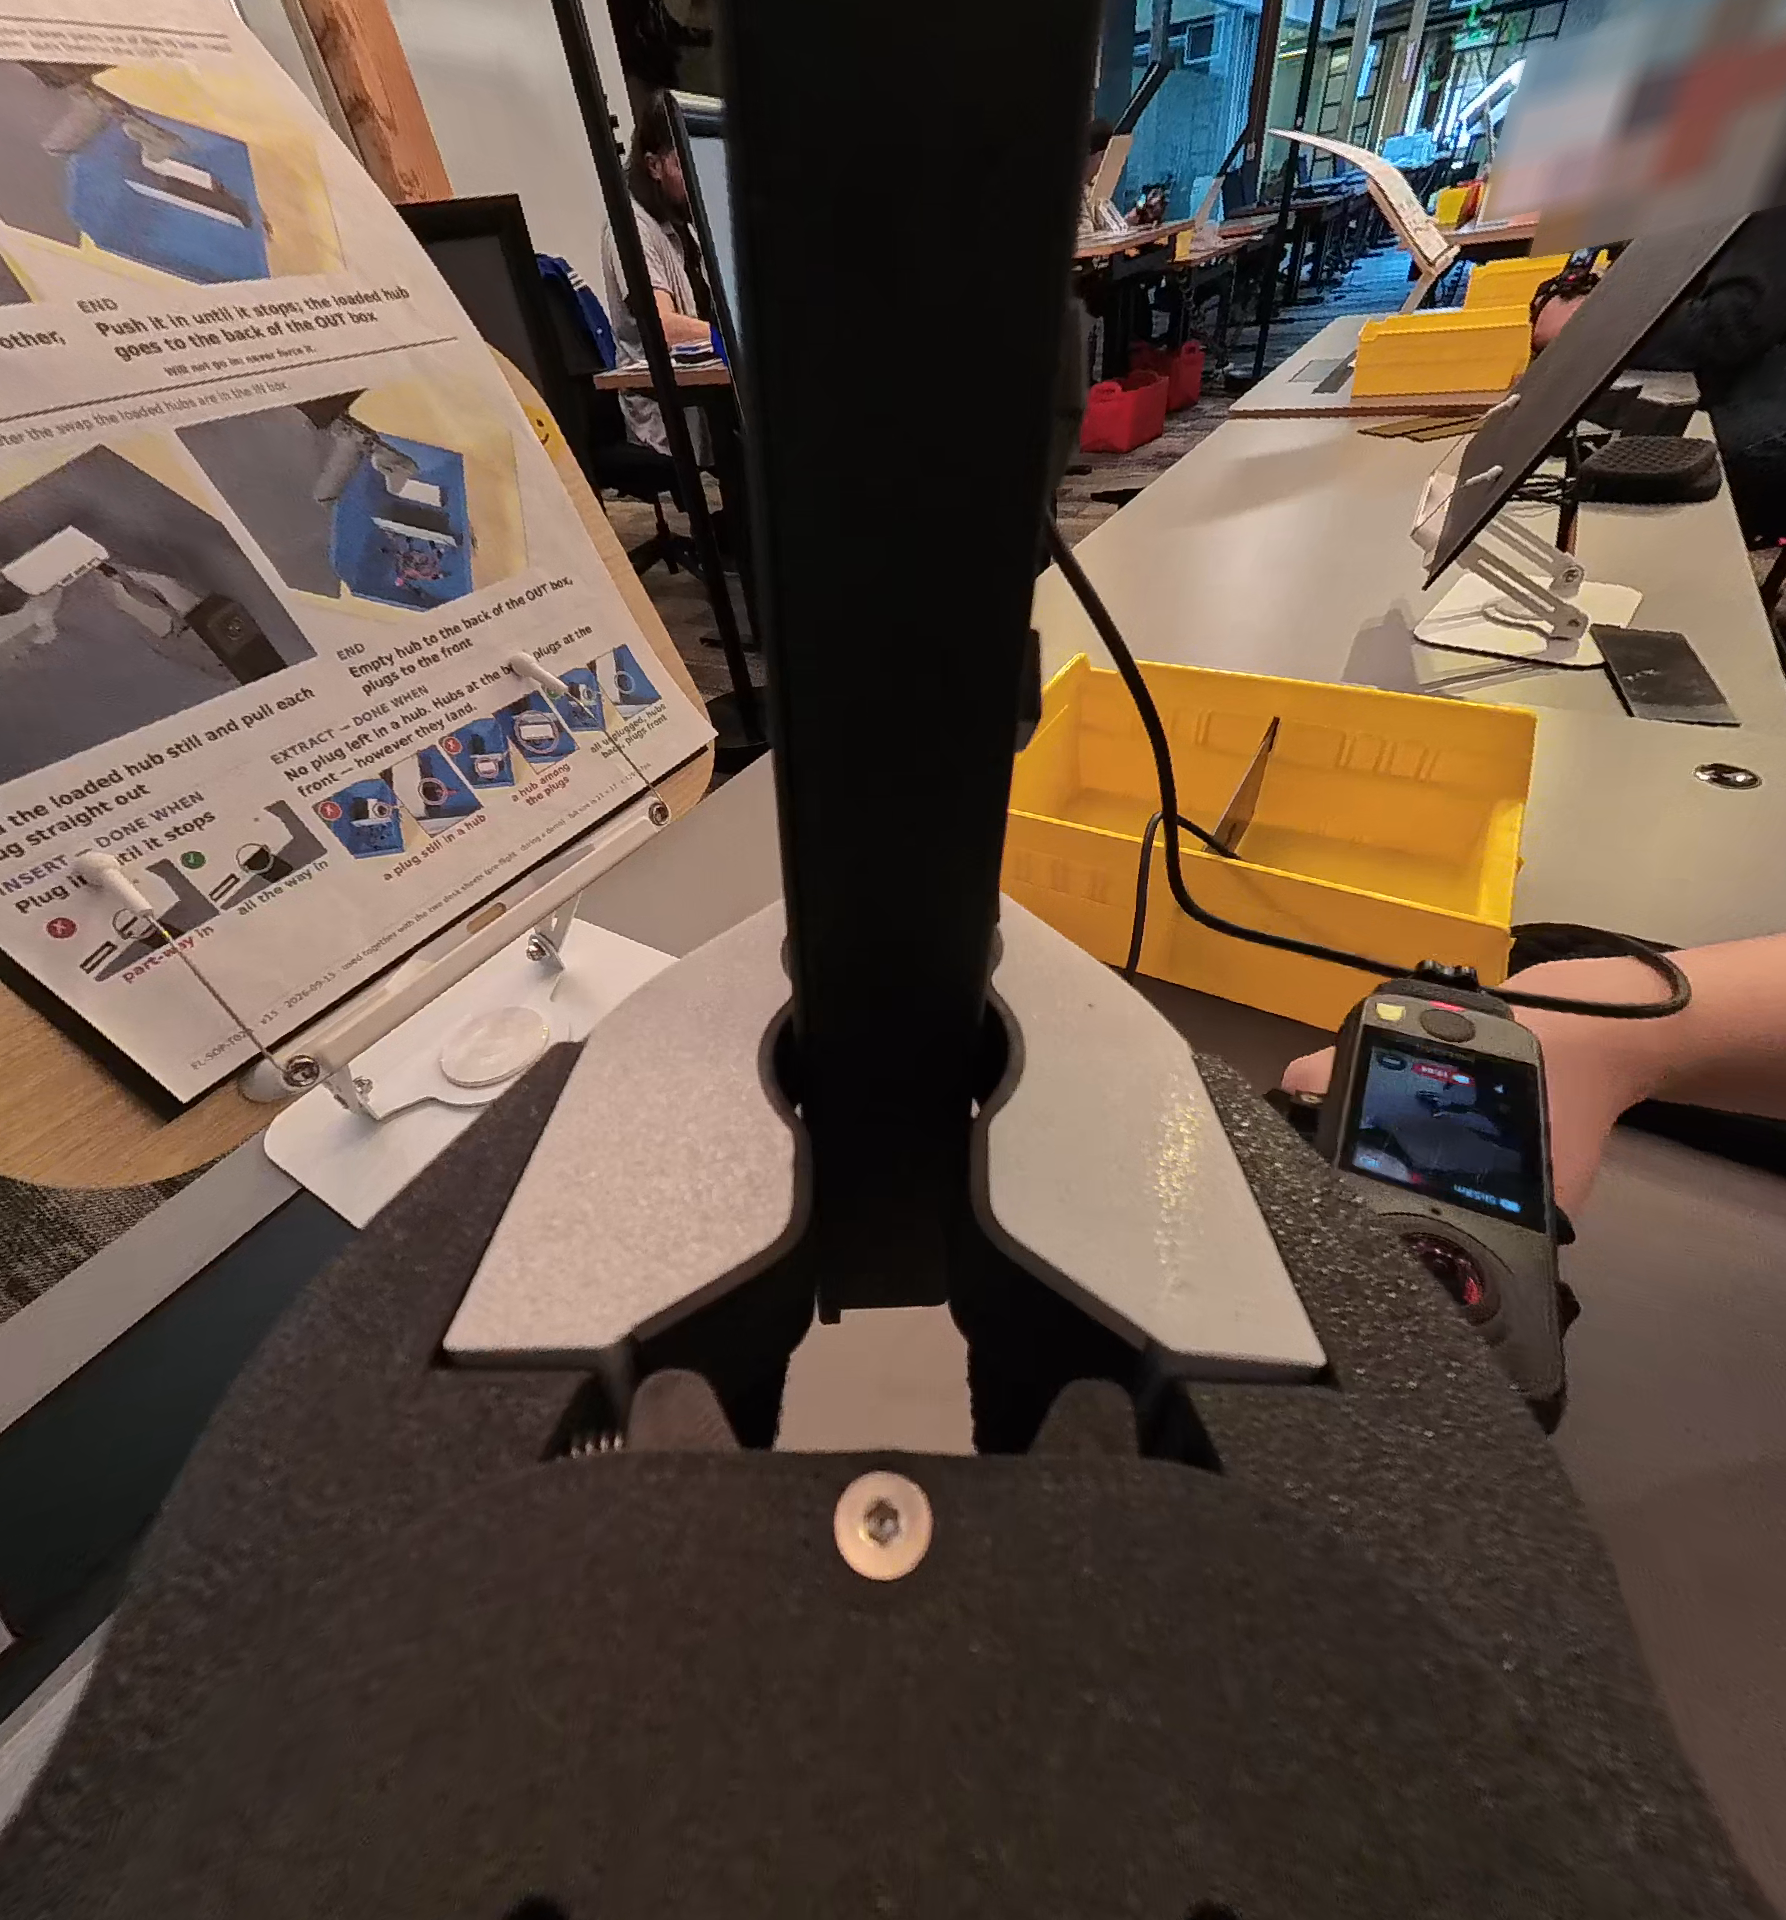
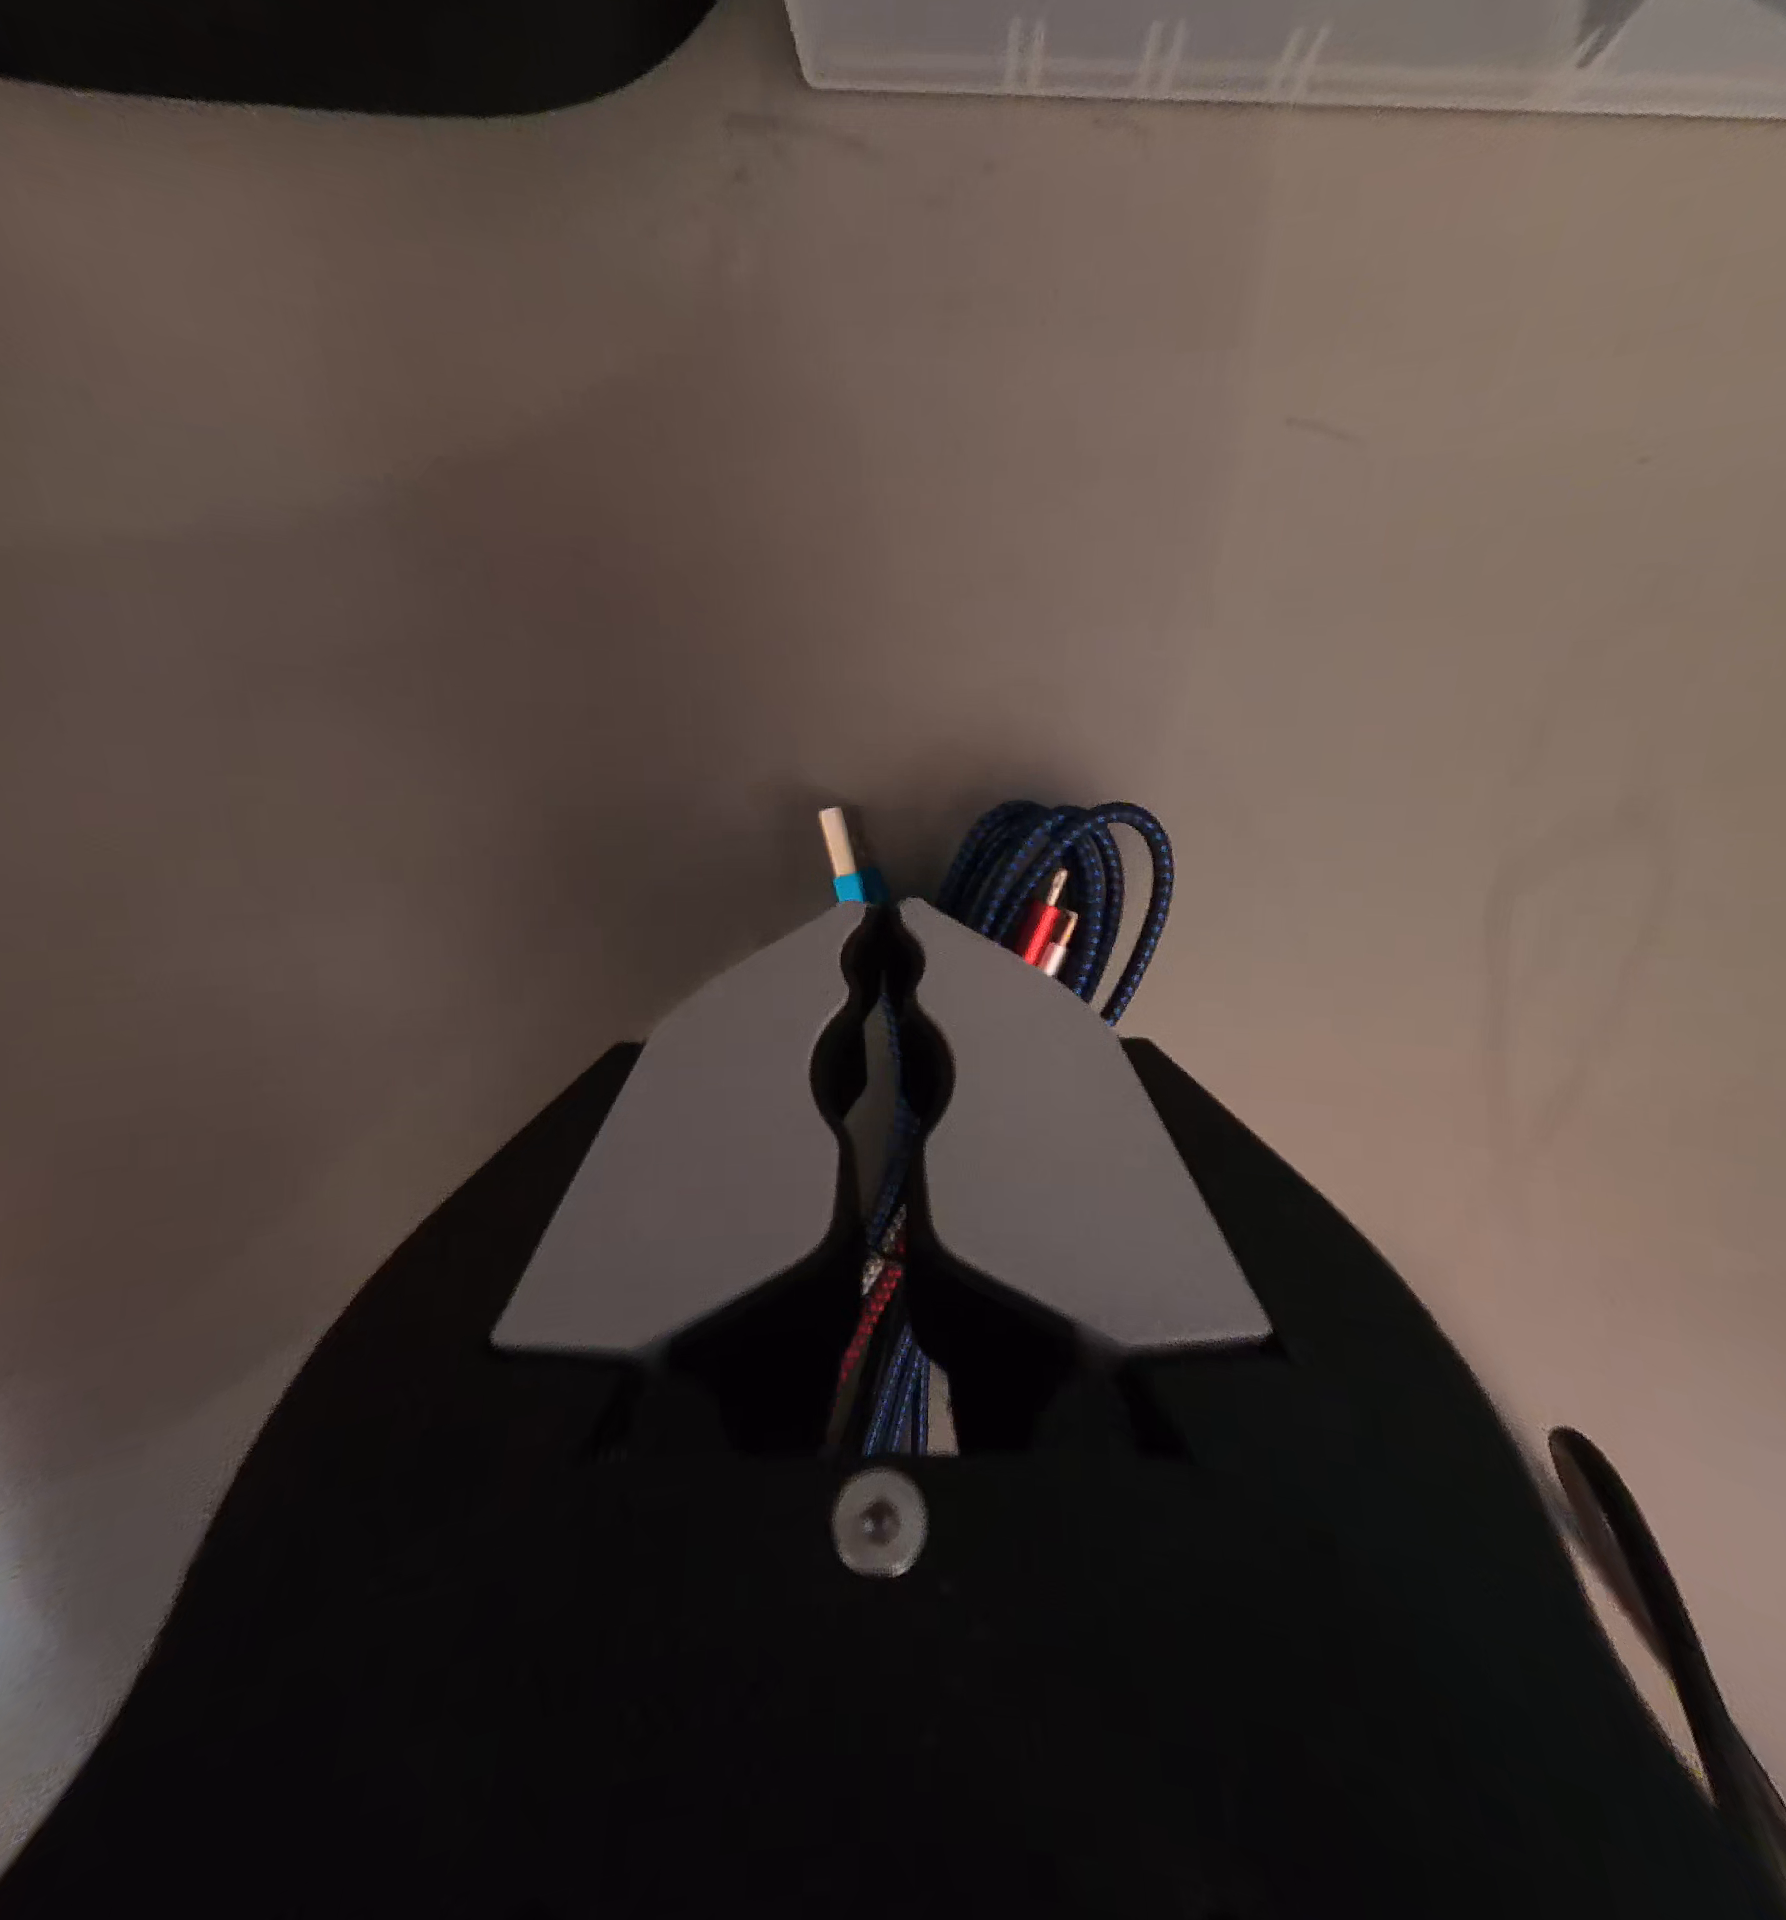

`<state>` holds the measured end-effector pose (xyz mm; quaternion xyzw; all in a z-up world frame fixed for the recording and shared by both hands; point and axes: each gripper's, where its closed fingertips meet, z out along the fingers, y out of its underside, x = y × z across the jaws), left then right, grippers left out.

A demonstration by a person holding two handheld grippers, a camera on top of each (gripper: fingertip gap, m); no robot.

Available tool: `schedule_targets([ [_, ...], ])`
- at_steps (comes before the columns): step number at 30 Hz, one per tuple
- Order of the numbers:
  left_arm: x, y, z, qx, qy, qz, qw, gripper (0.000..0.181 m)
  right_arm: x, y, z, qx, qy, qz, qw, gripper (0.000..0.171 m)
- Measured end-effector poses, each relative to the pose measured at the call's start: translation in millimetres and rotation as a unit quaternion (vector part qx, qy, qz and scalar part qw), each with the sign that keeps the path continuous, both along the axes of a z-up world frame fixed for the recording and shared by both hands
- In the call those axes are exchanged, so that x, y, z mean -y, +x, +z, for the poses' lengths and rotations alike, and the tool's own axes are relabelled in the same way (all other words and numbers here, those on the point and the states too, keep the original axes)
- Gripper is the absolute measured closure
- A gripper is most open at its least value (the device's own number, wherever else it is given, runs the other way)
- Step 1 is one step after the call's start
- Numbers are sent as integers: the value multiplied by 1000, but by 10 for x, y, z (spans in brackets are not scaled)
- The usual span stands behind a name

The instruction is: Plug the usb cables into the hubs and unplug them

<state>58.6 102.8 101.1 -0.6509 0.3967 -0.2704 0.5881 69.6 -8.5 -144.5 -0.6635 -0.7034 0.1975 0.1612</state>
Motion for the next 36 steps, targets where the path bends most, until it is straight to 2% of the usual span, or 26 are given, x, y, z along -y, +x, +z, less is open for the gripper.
schedule_targets([
  [21,-1,74,-79,-13,-7,-9,1000,156,11,-42,-52,-39,-54,5,998,166],
  [36,8,126,-122,-23,-8,-14,1000,156,-116,-85,-45,-110,-30,-12,993,159],
])
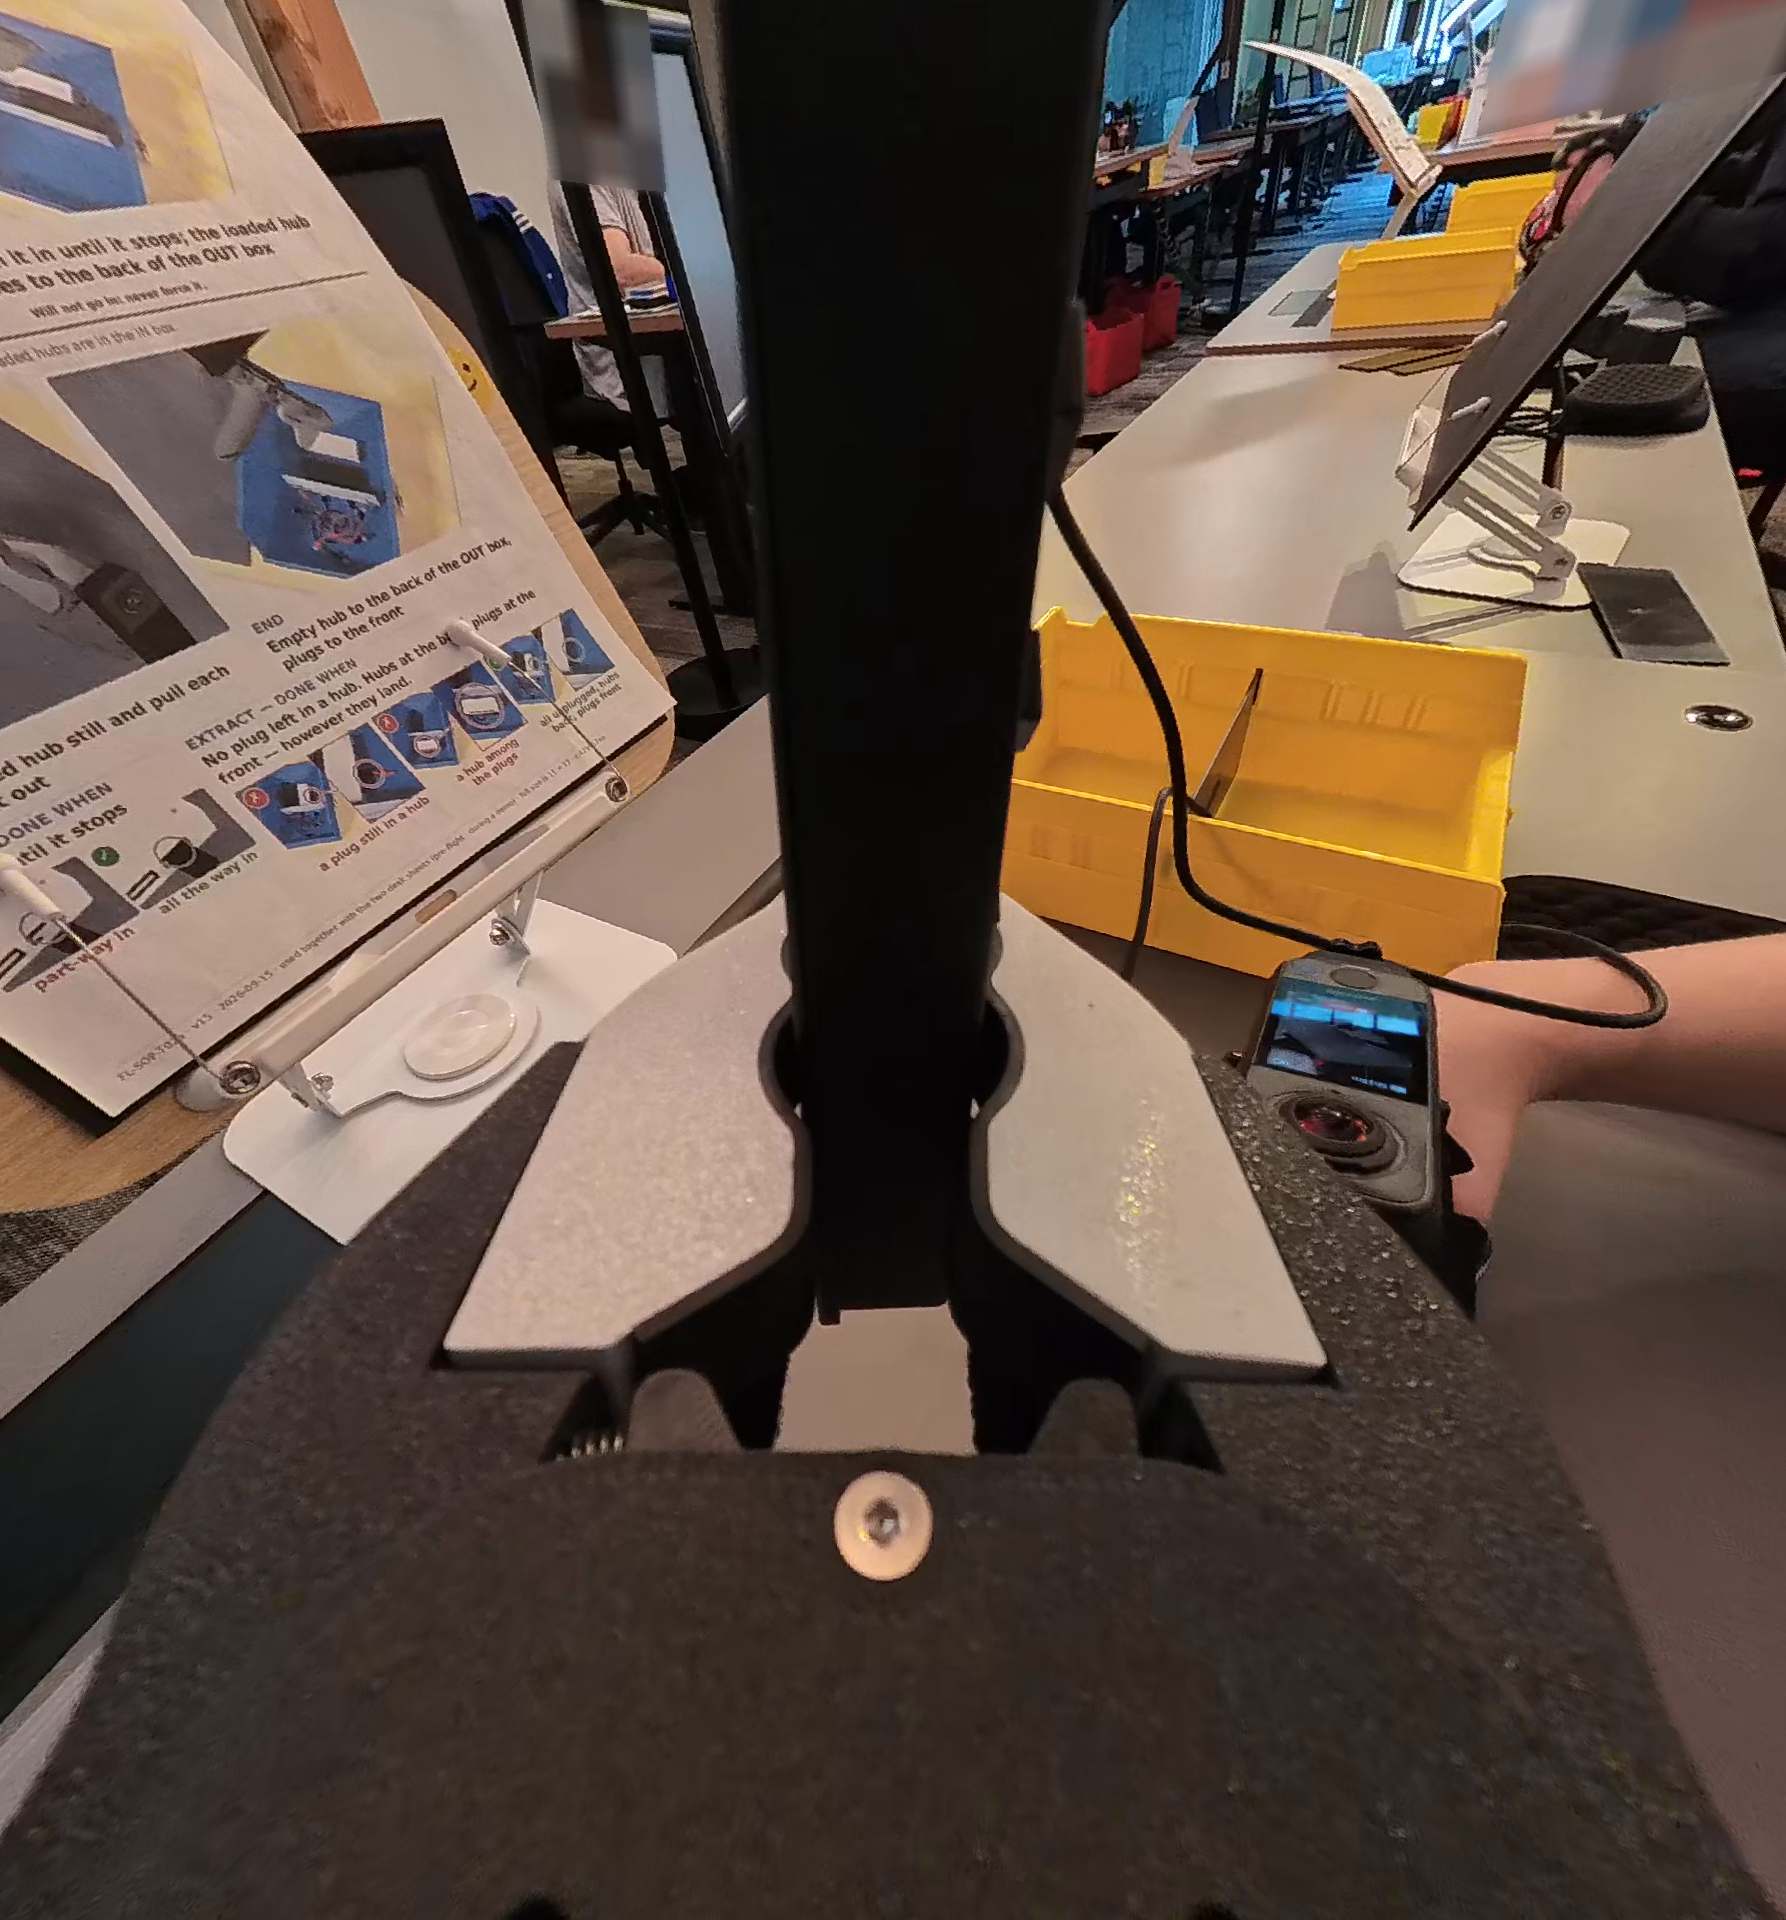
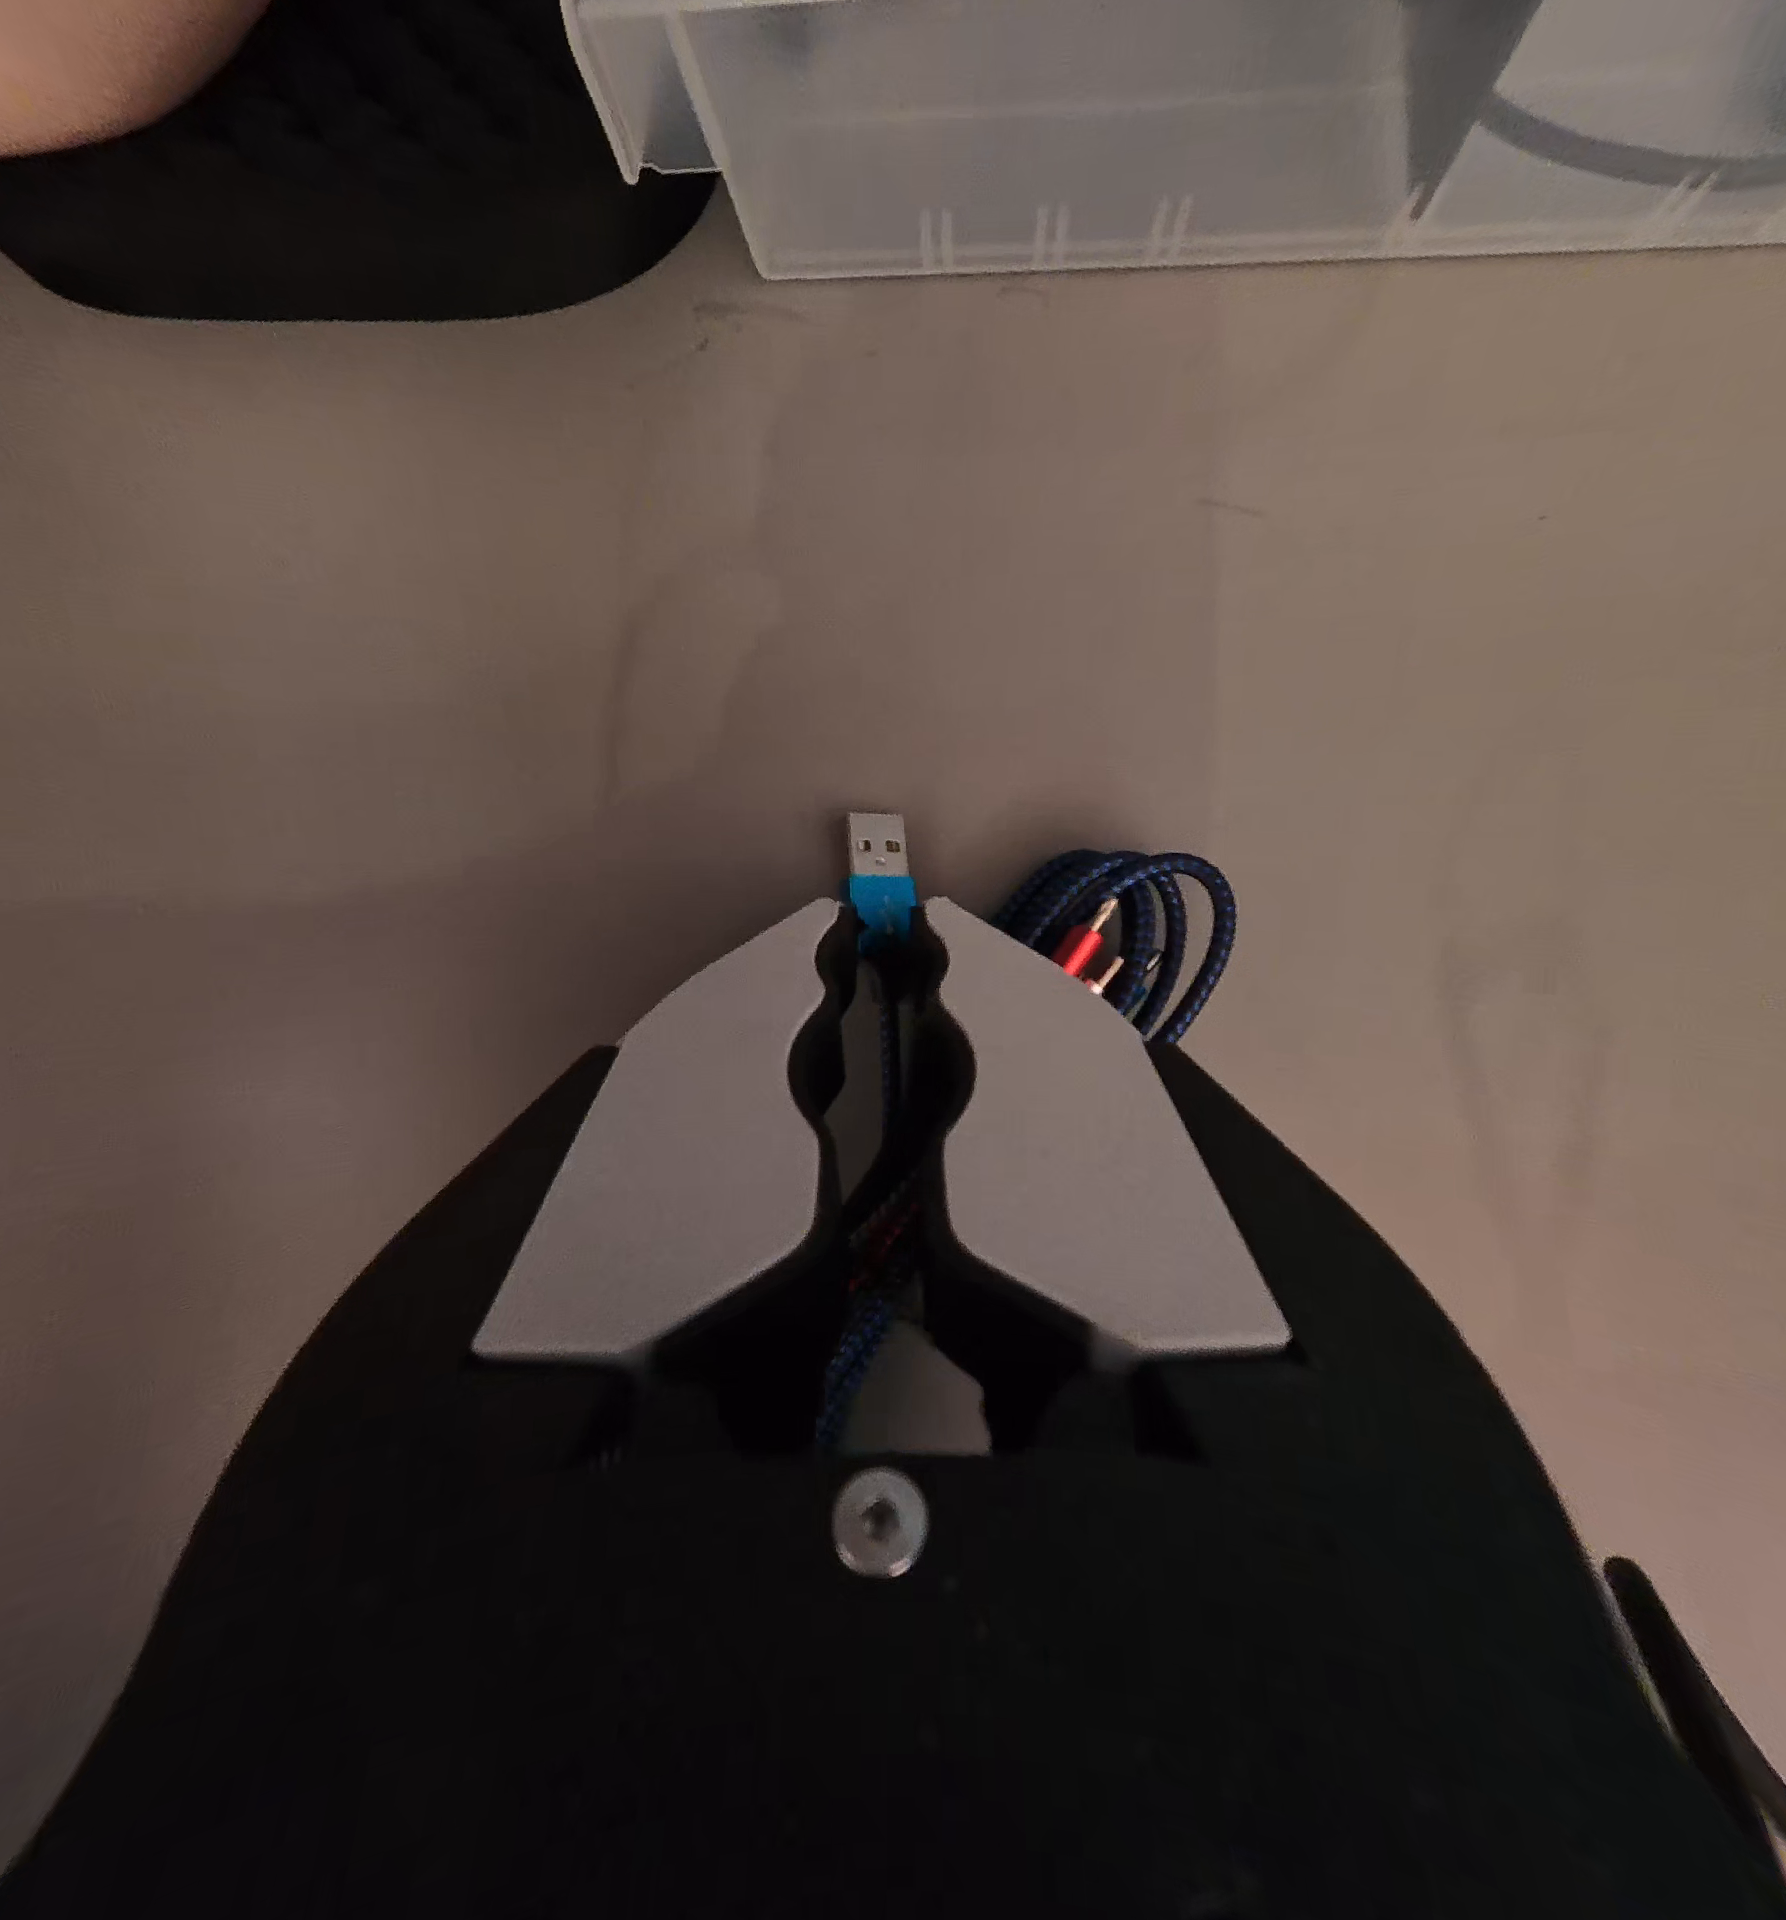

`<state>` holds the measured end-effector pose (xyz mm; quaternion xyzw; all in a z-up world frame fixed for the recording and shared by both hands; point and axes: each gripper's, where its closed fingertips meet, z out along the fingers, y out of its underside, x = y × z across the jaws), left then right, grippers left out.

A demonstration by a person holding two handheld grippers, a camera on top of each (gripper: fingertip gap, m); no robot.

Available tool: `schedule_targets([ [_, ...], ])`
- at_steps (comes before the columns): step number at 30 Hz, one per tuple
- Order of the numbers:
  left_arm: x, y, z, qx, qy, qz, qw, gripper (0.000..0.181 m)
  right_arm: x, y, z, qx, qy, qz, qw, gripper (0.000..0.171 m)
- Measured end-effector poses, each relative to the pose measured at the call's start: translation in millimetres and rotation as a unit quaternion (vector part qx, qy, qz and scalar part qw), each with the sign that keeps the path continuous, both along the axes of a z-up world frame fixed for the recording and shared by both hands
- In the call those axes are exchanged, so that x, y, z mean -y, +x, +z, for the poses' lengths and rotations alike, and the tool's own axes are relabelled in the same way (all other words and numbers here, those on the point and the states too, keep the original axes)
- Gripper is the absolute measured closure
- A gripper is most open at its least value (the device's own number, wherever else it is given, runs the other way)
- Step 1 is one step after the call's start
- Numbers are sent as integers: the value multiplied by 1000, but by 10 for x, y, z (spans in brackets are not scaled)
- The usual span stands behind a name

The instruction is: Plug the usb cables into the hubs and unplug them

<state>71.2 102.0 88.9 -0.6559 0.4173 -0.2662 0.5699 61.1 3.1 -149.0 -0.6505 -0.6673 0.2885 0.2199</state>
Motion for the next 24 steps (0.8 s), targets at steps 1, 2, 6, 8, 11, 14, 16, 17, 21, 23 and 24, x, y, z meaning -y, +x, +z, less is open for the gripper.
schedule_targets([
  [1,1,3,-1,0,0,0,1000,156,-2,-1,1,-1,-2,-2,1000,159],
  [2,0,5,-4,-1,0,-1,1000,156,-4,-1,-2,-2,-4,-4,1000,158],
  [6,2,12,-11,-3,-1,-1,1000,156,1,-2,-16,11,-6,-3,1000,158],
  [8,2,13,-13,-3,0,-1,1000,156,3,-5,-28,23,-2,-2,1000,157],
  [11,4,14,-10,-2,-1,-1,1000,156,8,-1,-34,37,-5,-4,999,157],
  [14,5,12,-11,-3,-1,-1,1000,156,3,-1,-35,40,-7,-7,999,157],
  [16,8,13,-6,-2,0,-1,1000,156,2,0,-36,40,-7,-10,999,157],
  [17,9,14,-5,-2,0,-1,1000,156,1,0,-36,40,-5,-11,999,156],
  [21,8,17,-9,-3,0,-1,1000,156,1,-2,-33,33,-5,-11,999,156],
  [23,9,19,-11,-4,1,-1,1000,156,0,-2,-31,30,-7,-11,999,156],
  [24,9,20,-11,-4,1,-2,1000,156,3,0,-34,30,-9,-11,999,154],
])
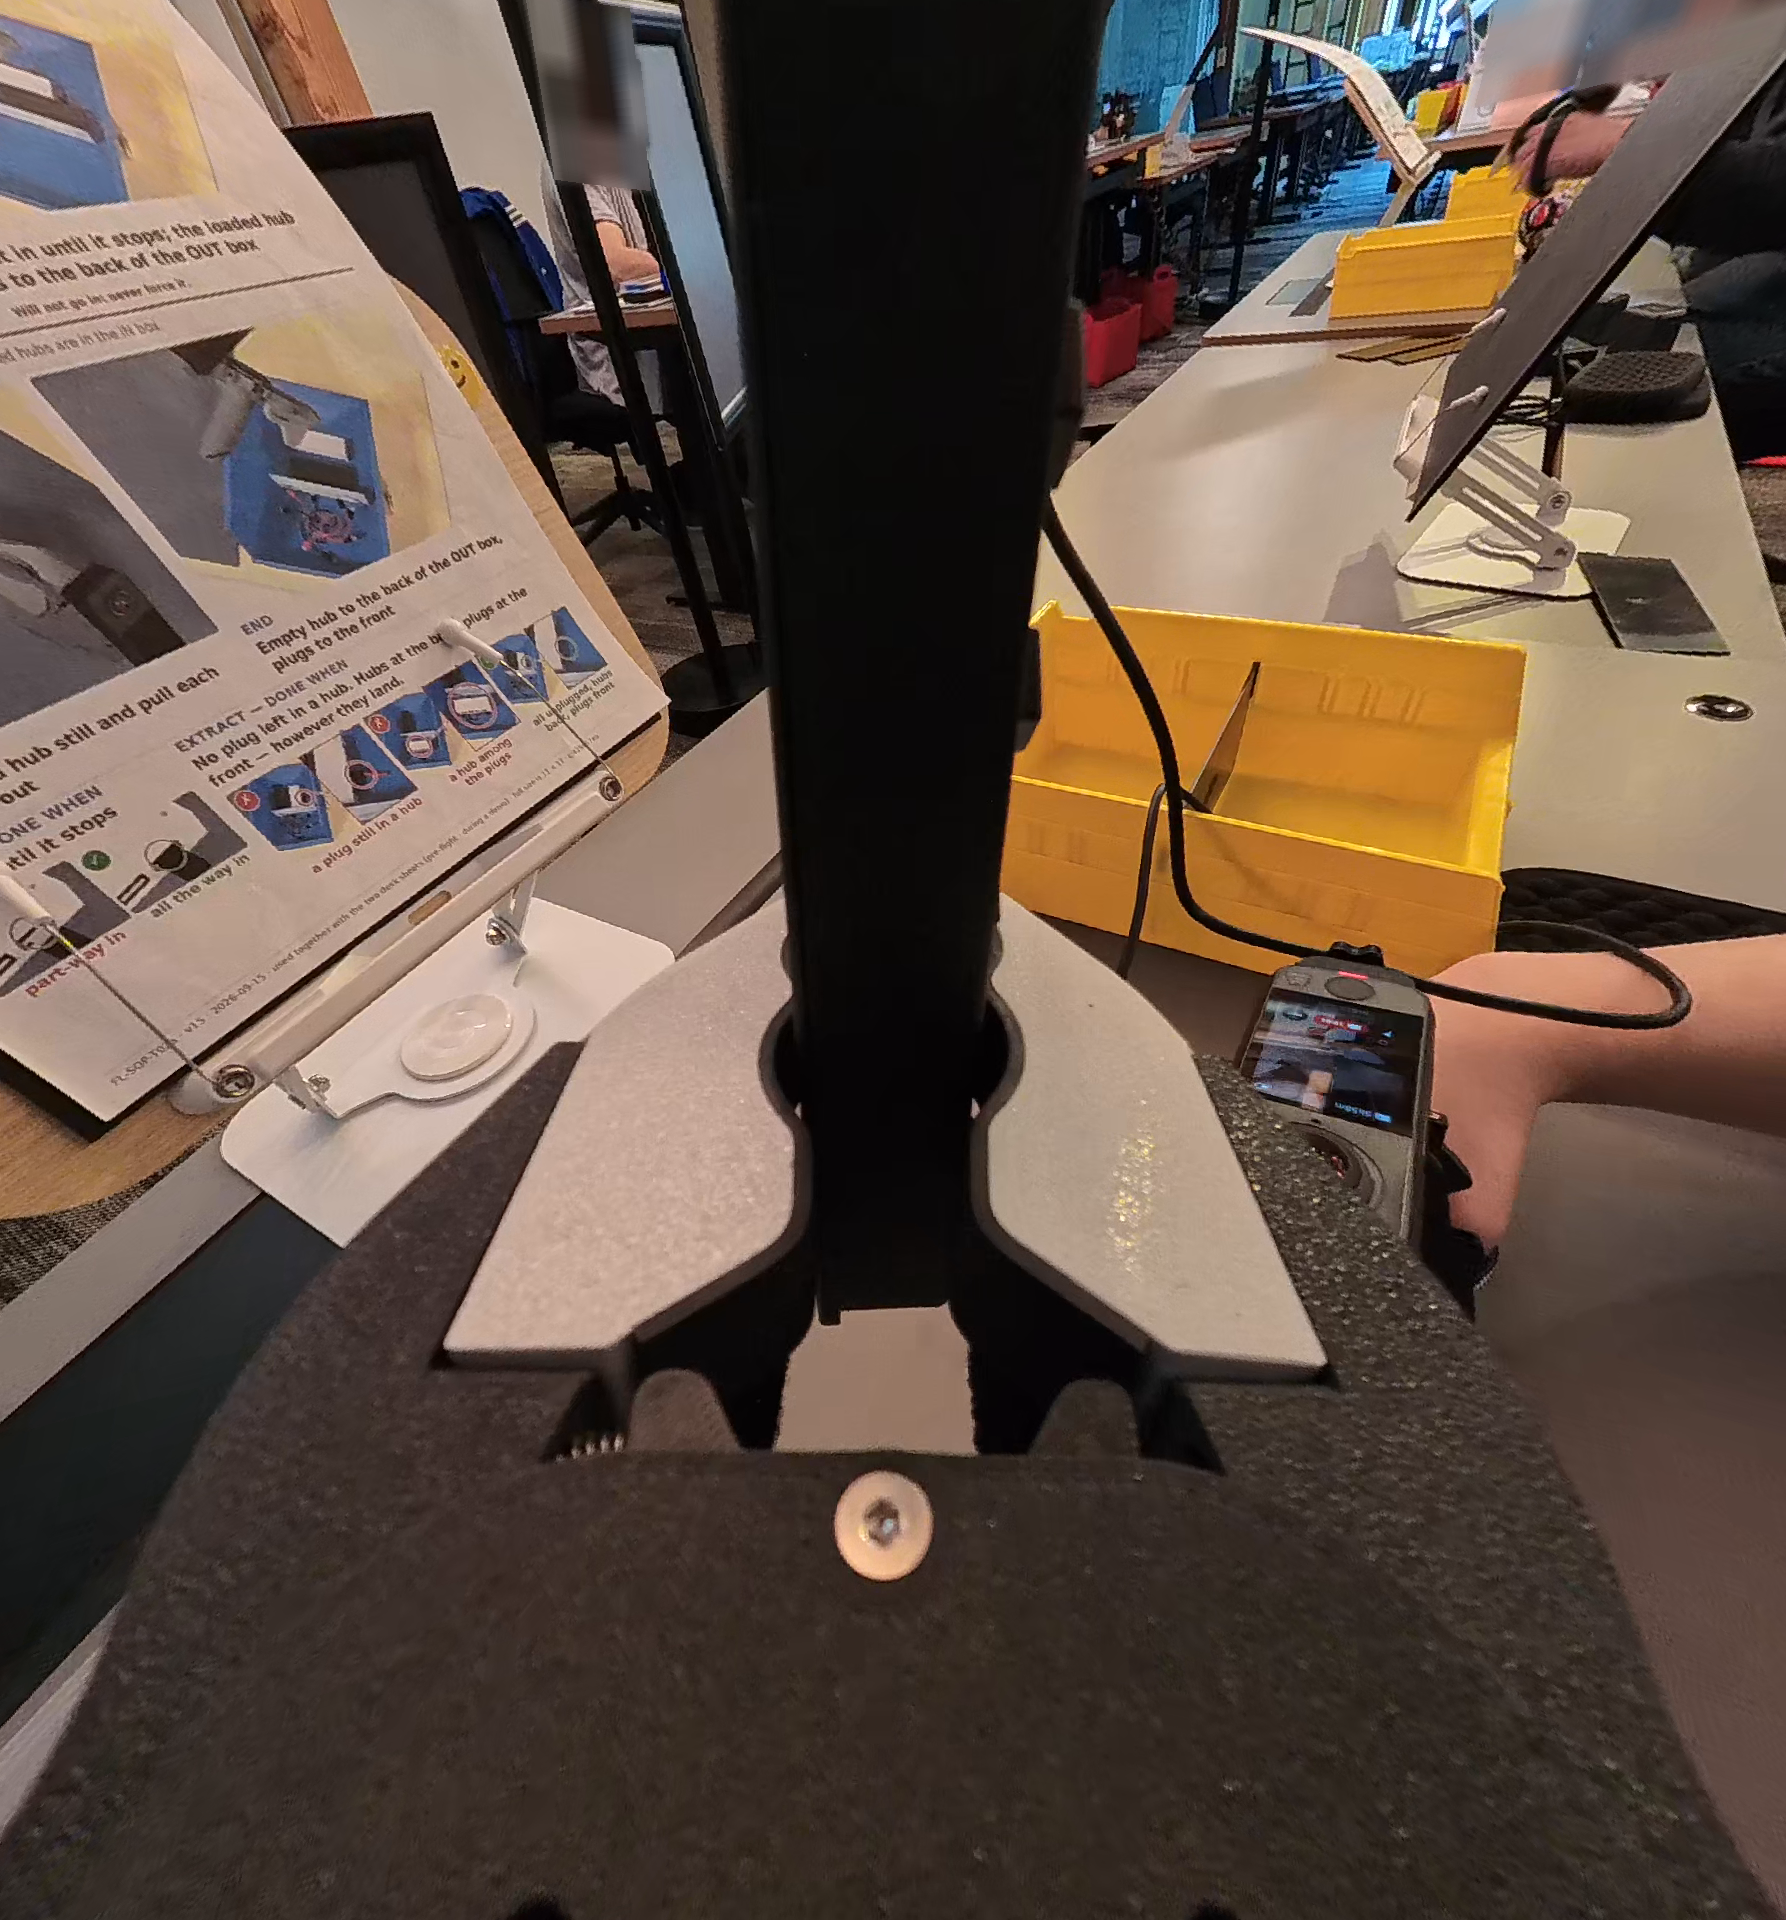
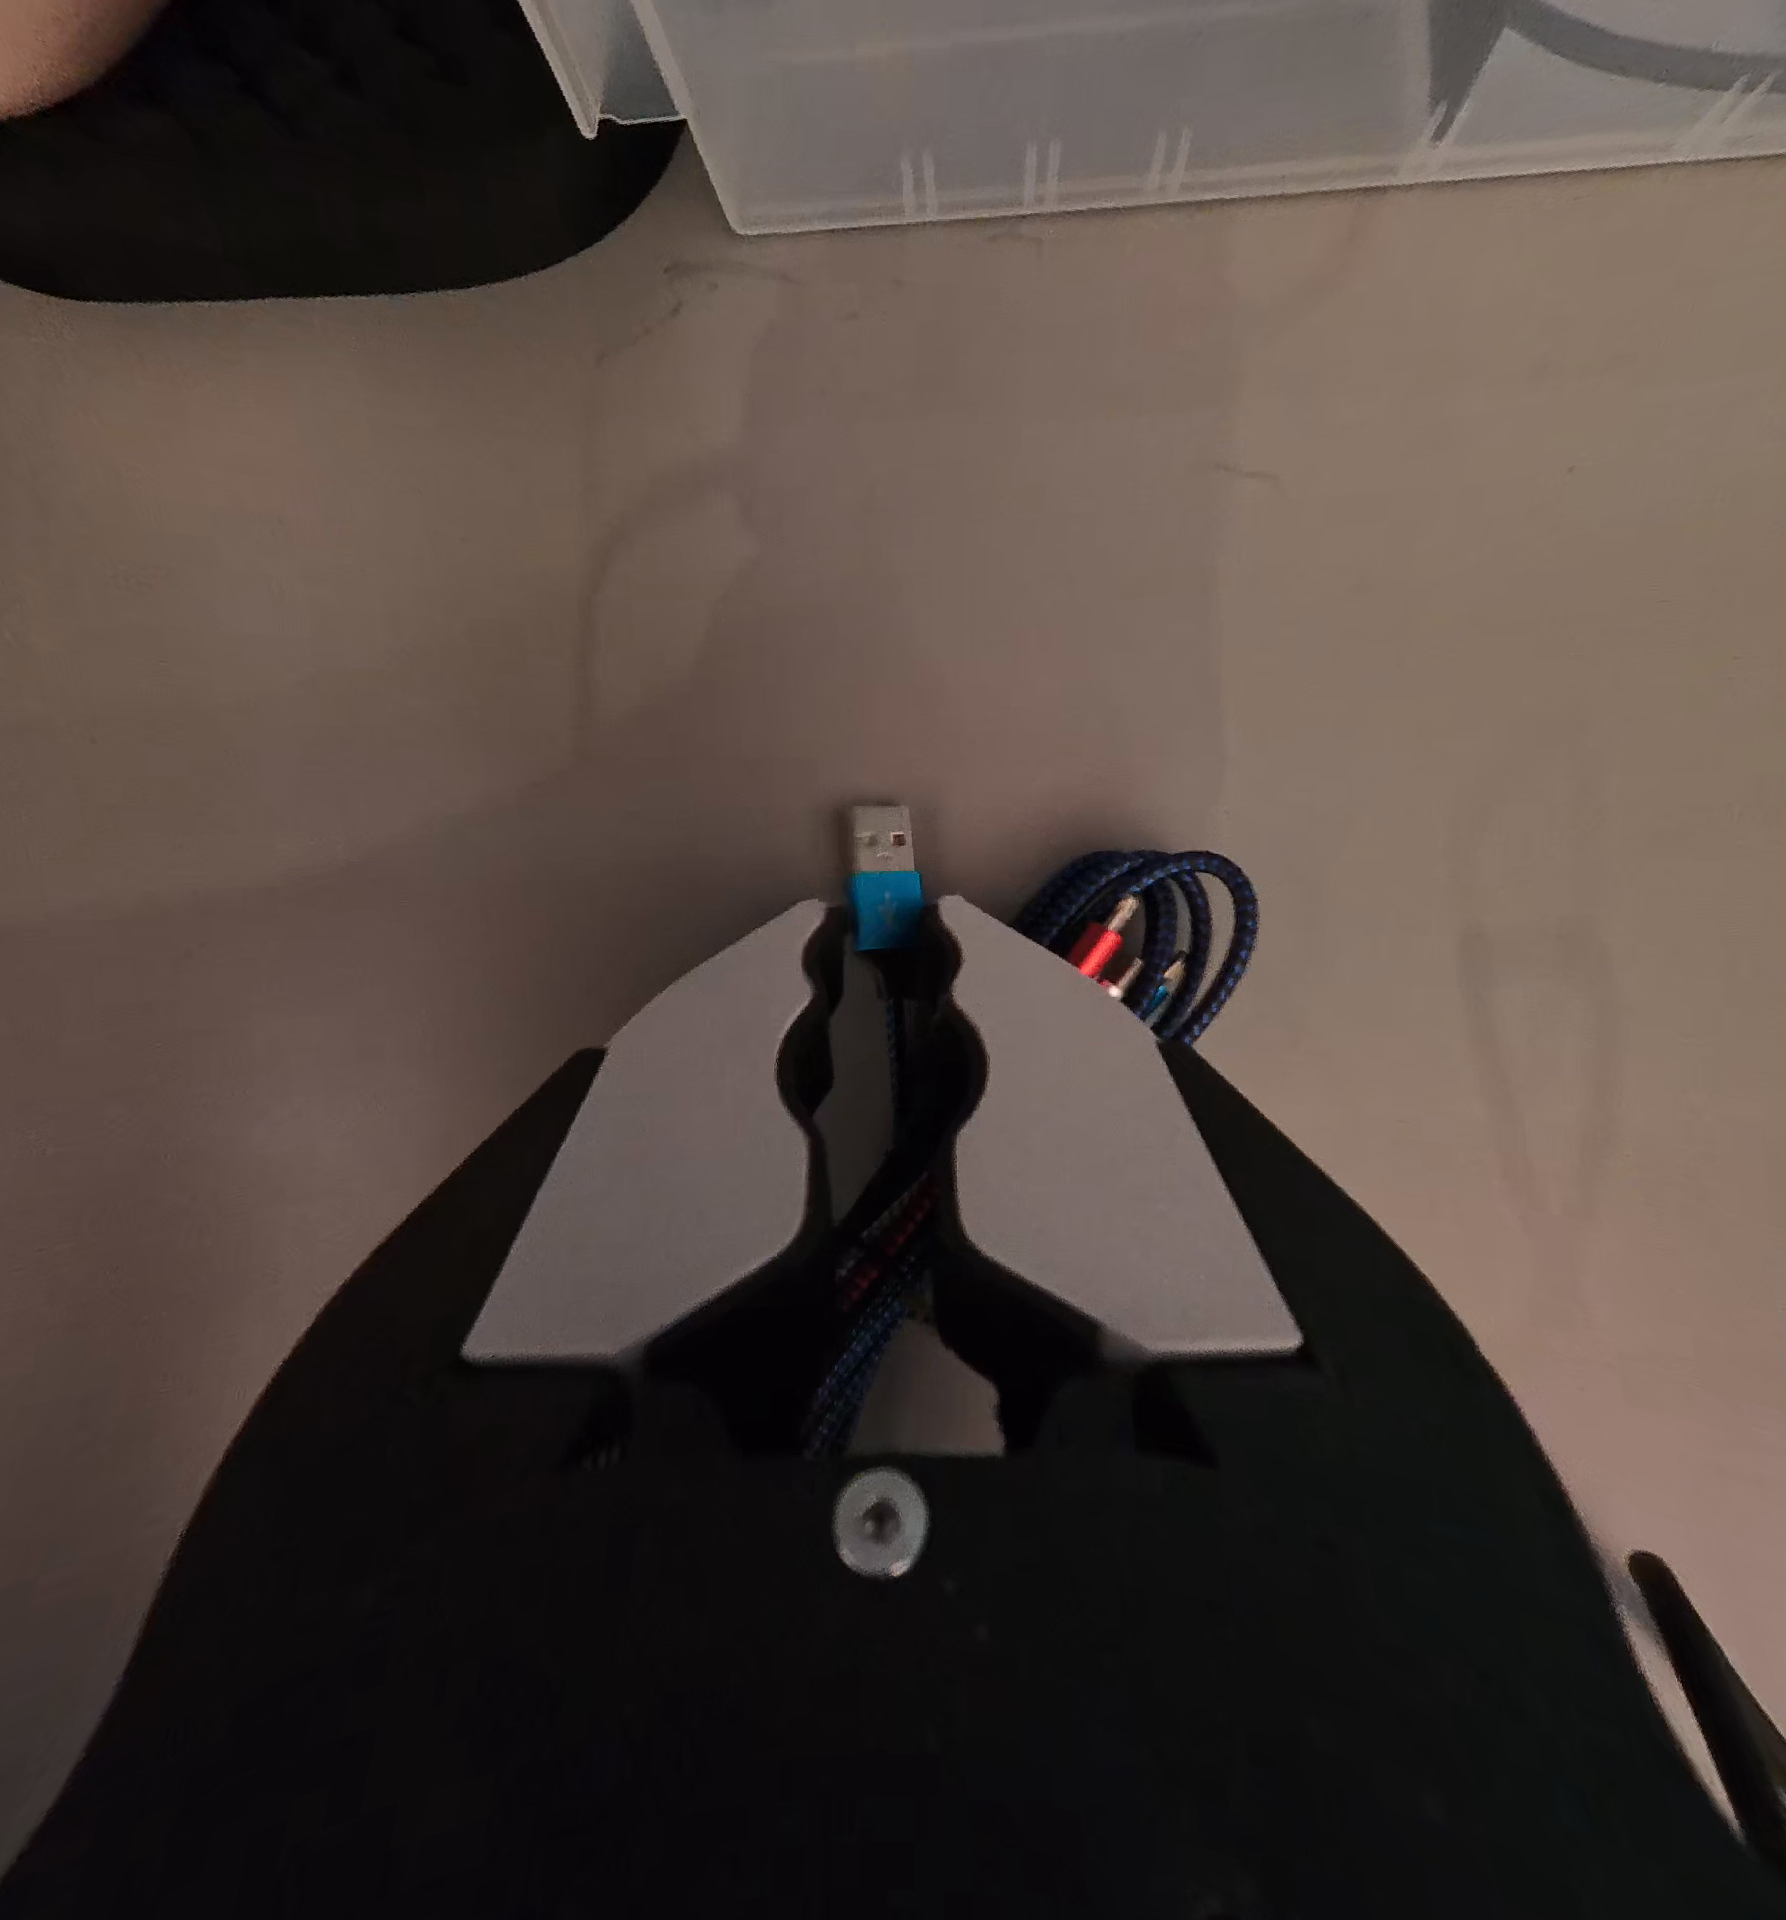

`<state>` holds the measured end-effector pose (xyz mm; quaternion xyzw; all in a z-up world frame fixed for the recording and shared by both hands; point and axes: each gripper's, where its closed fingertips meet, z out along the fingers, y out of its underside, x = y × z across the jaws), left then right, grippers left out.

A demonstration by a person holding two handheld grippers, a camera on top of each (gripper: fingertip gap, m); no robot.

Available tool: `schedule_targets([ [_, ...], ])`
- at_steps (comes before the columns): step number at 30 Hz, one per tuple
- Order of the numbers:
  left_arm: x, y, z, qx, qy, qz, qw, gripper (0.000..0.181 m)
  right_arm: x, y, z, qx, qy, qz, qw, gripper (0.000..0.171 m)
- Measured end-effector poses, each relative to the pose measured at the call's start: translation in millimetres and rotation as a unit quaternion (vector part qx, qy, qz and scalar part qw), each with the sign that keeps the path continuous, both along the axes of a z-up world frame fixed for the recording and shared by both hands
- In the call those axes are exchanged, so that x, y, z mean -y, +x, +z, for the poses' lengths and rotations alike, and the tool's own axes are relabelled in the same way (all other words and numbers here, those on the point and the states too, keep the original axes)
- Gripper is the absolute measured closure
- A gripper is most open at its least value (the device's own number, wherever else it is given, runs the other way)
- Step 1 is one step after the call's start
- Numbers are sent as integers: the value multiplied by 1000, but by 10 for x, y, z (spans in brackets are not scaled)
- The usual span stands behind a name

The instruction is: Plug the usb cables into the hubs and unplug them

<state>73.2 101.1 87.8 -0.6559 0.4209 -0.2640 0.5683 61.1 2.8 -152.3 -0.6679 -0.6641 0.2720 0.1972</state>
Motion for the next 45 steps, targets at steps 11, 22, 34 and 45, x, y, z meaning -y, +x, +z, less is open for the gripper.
schedule_targets([
  [11,6,13,-7,-3,1,-2,1000,156,19,15,-18,8,-9,3,1000,144],
  [22,6,9,1,-3,2,-2,1000,156,-102,-11,129,3,-26,-17,1000,148],
  [34,-1,8,-4,-3,1,-2,1000,156,-214,38,84,46,7,-23,999,157],
  [45,0,1,7,-2,3,-1,1000,156,-271,-13,170,34,54,-22,998,159],
])
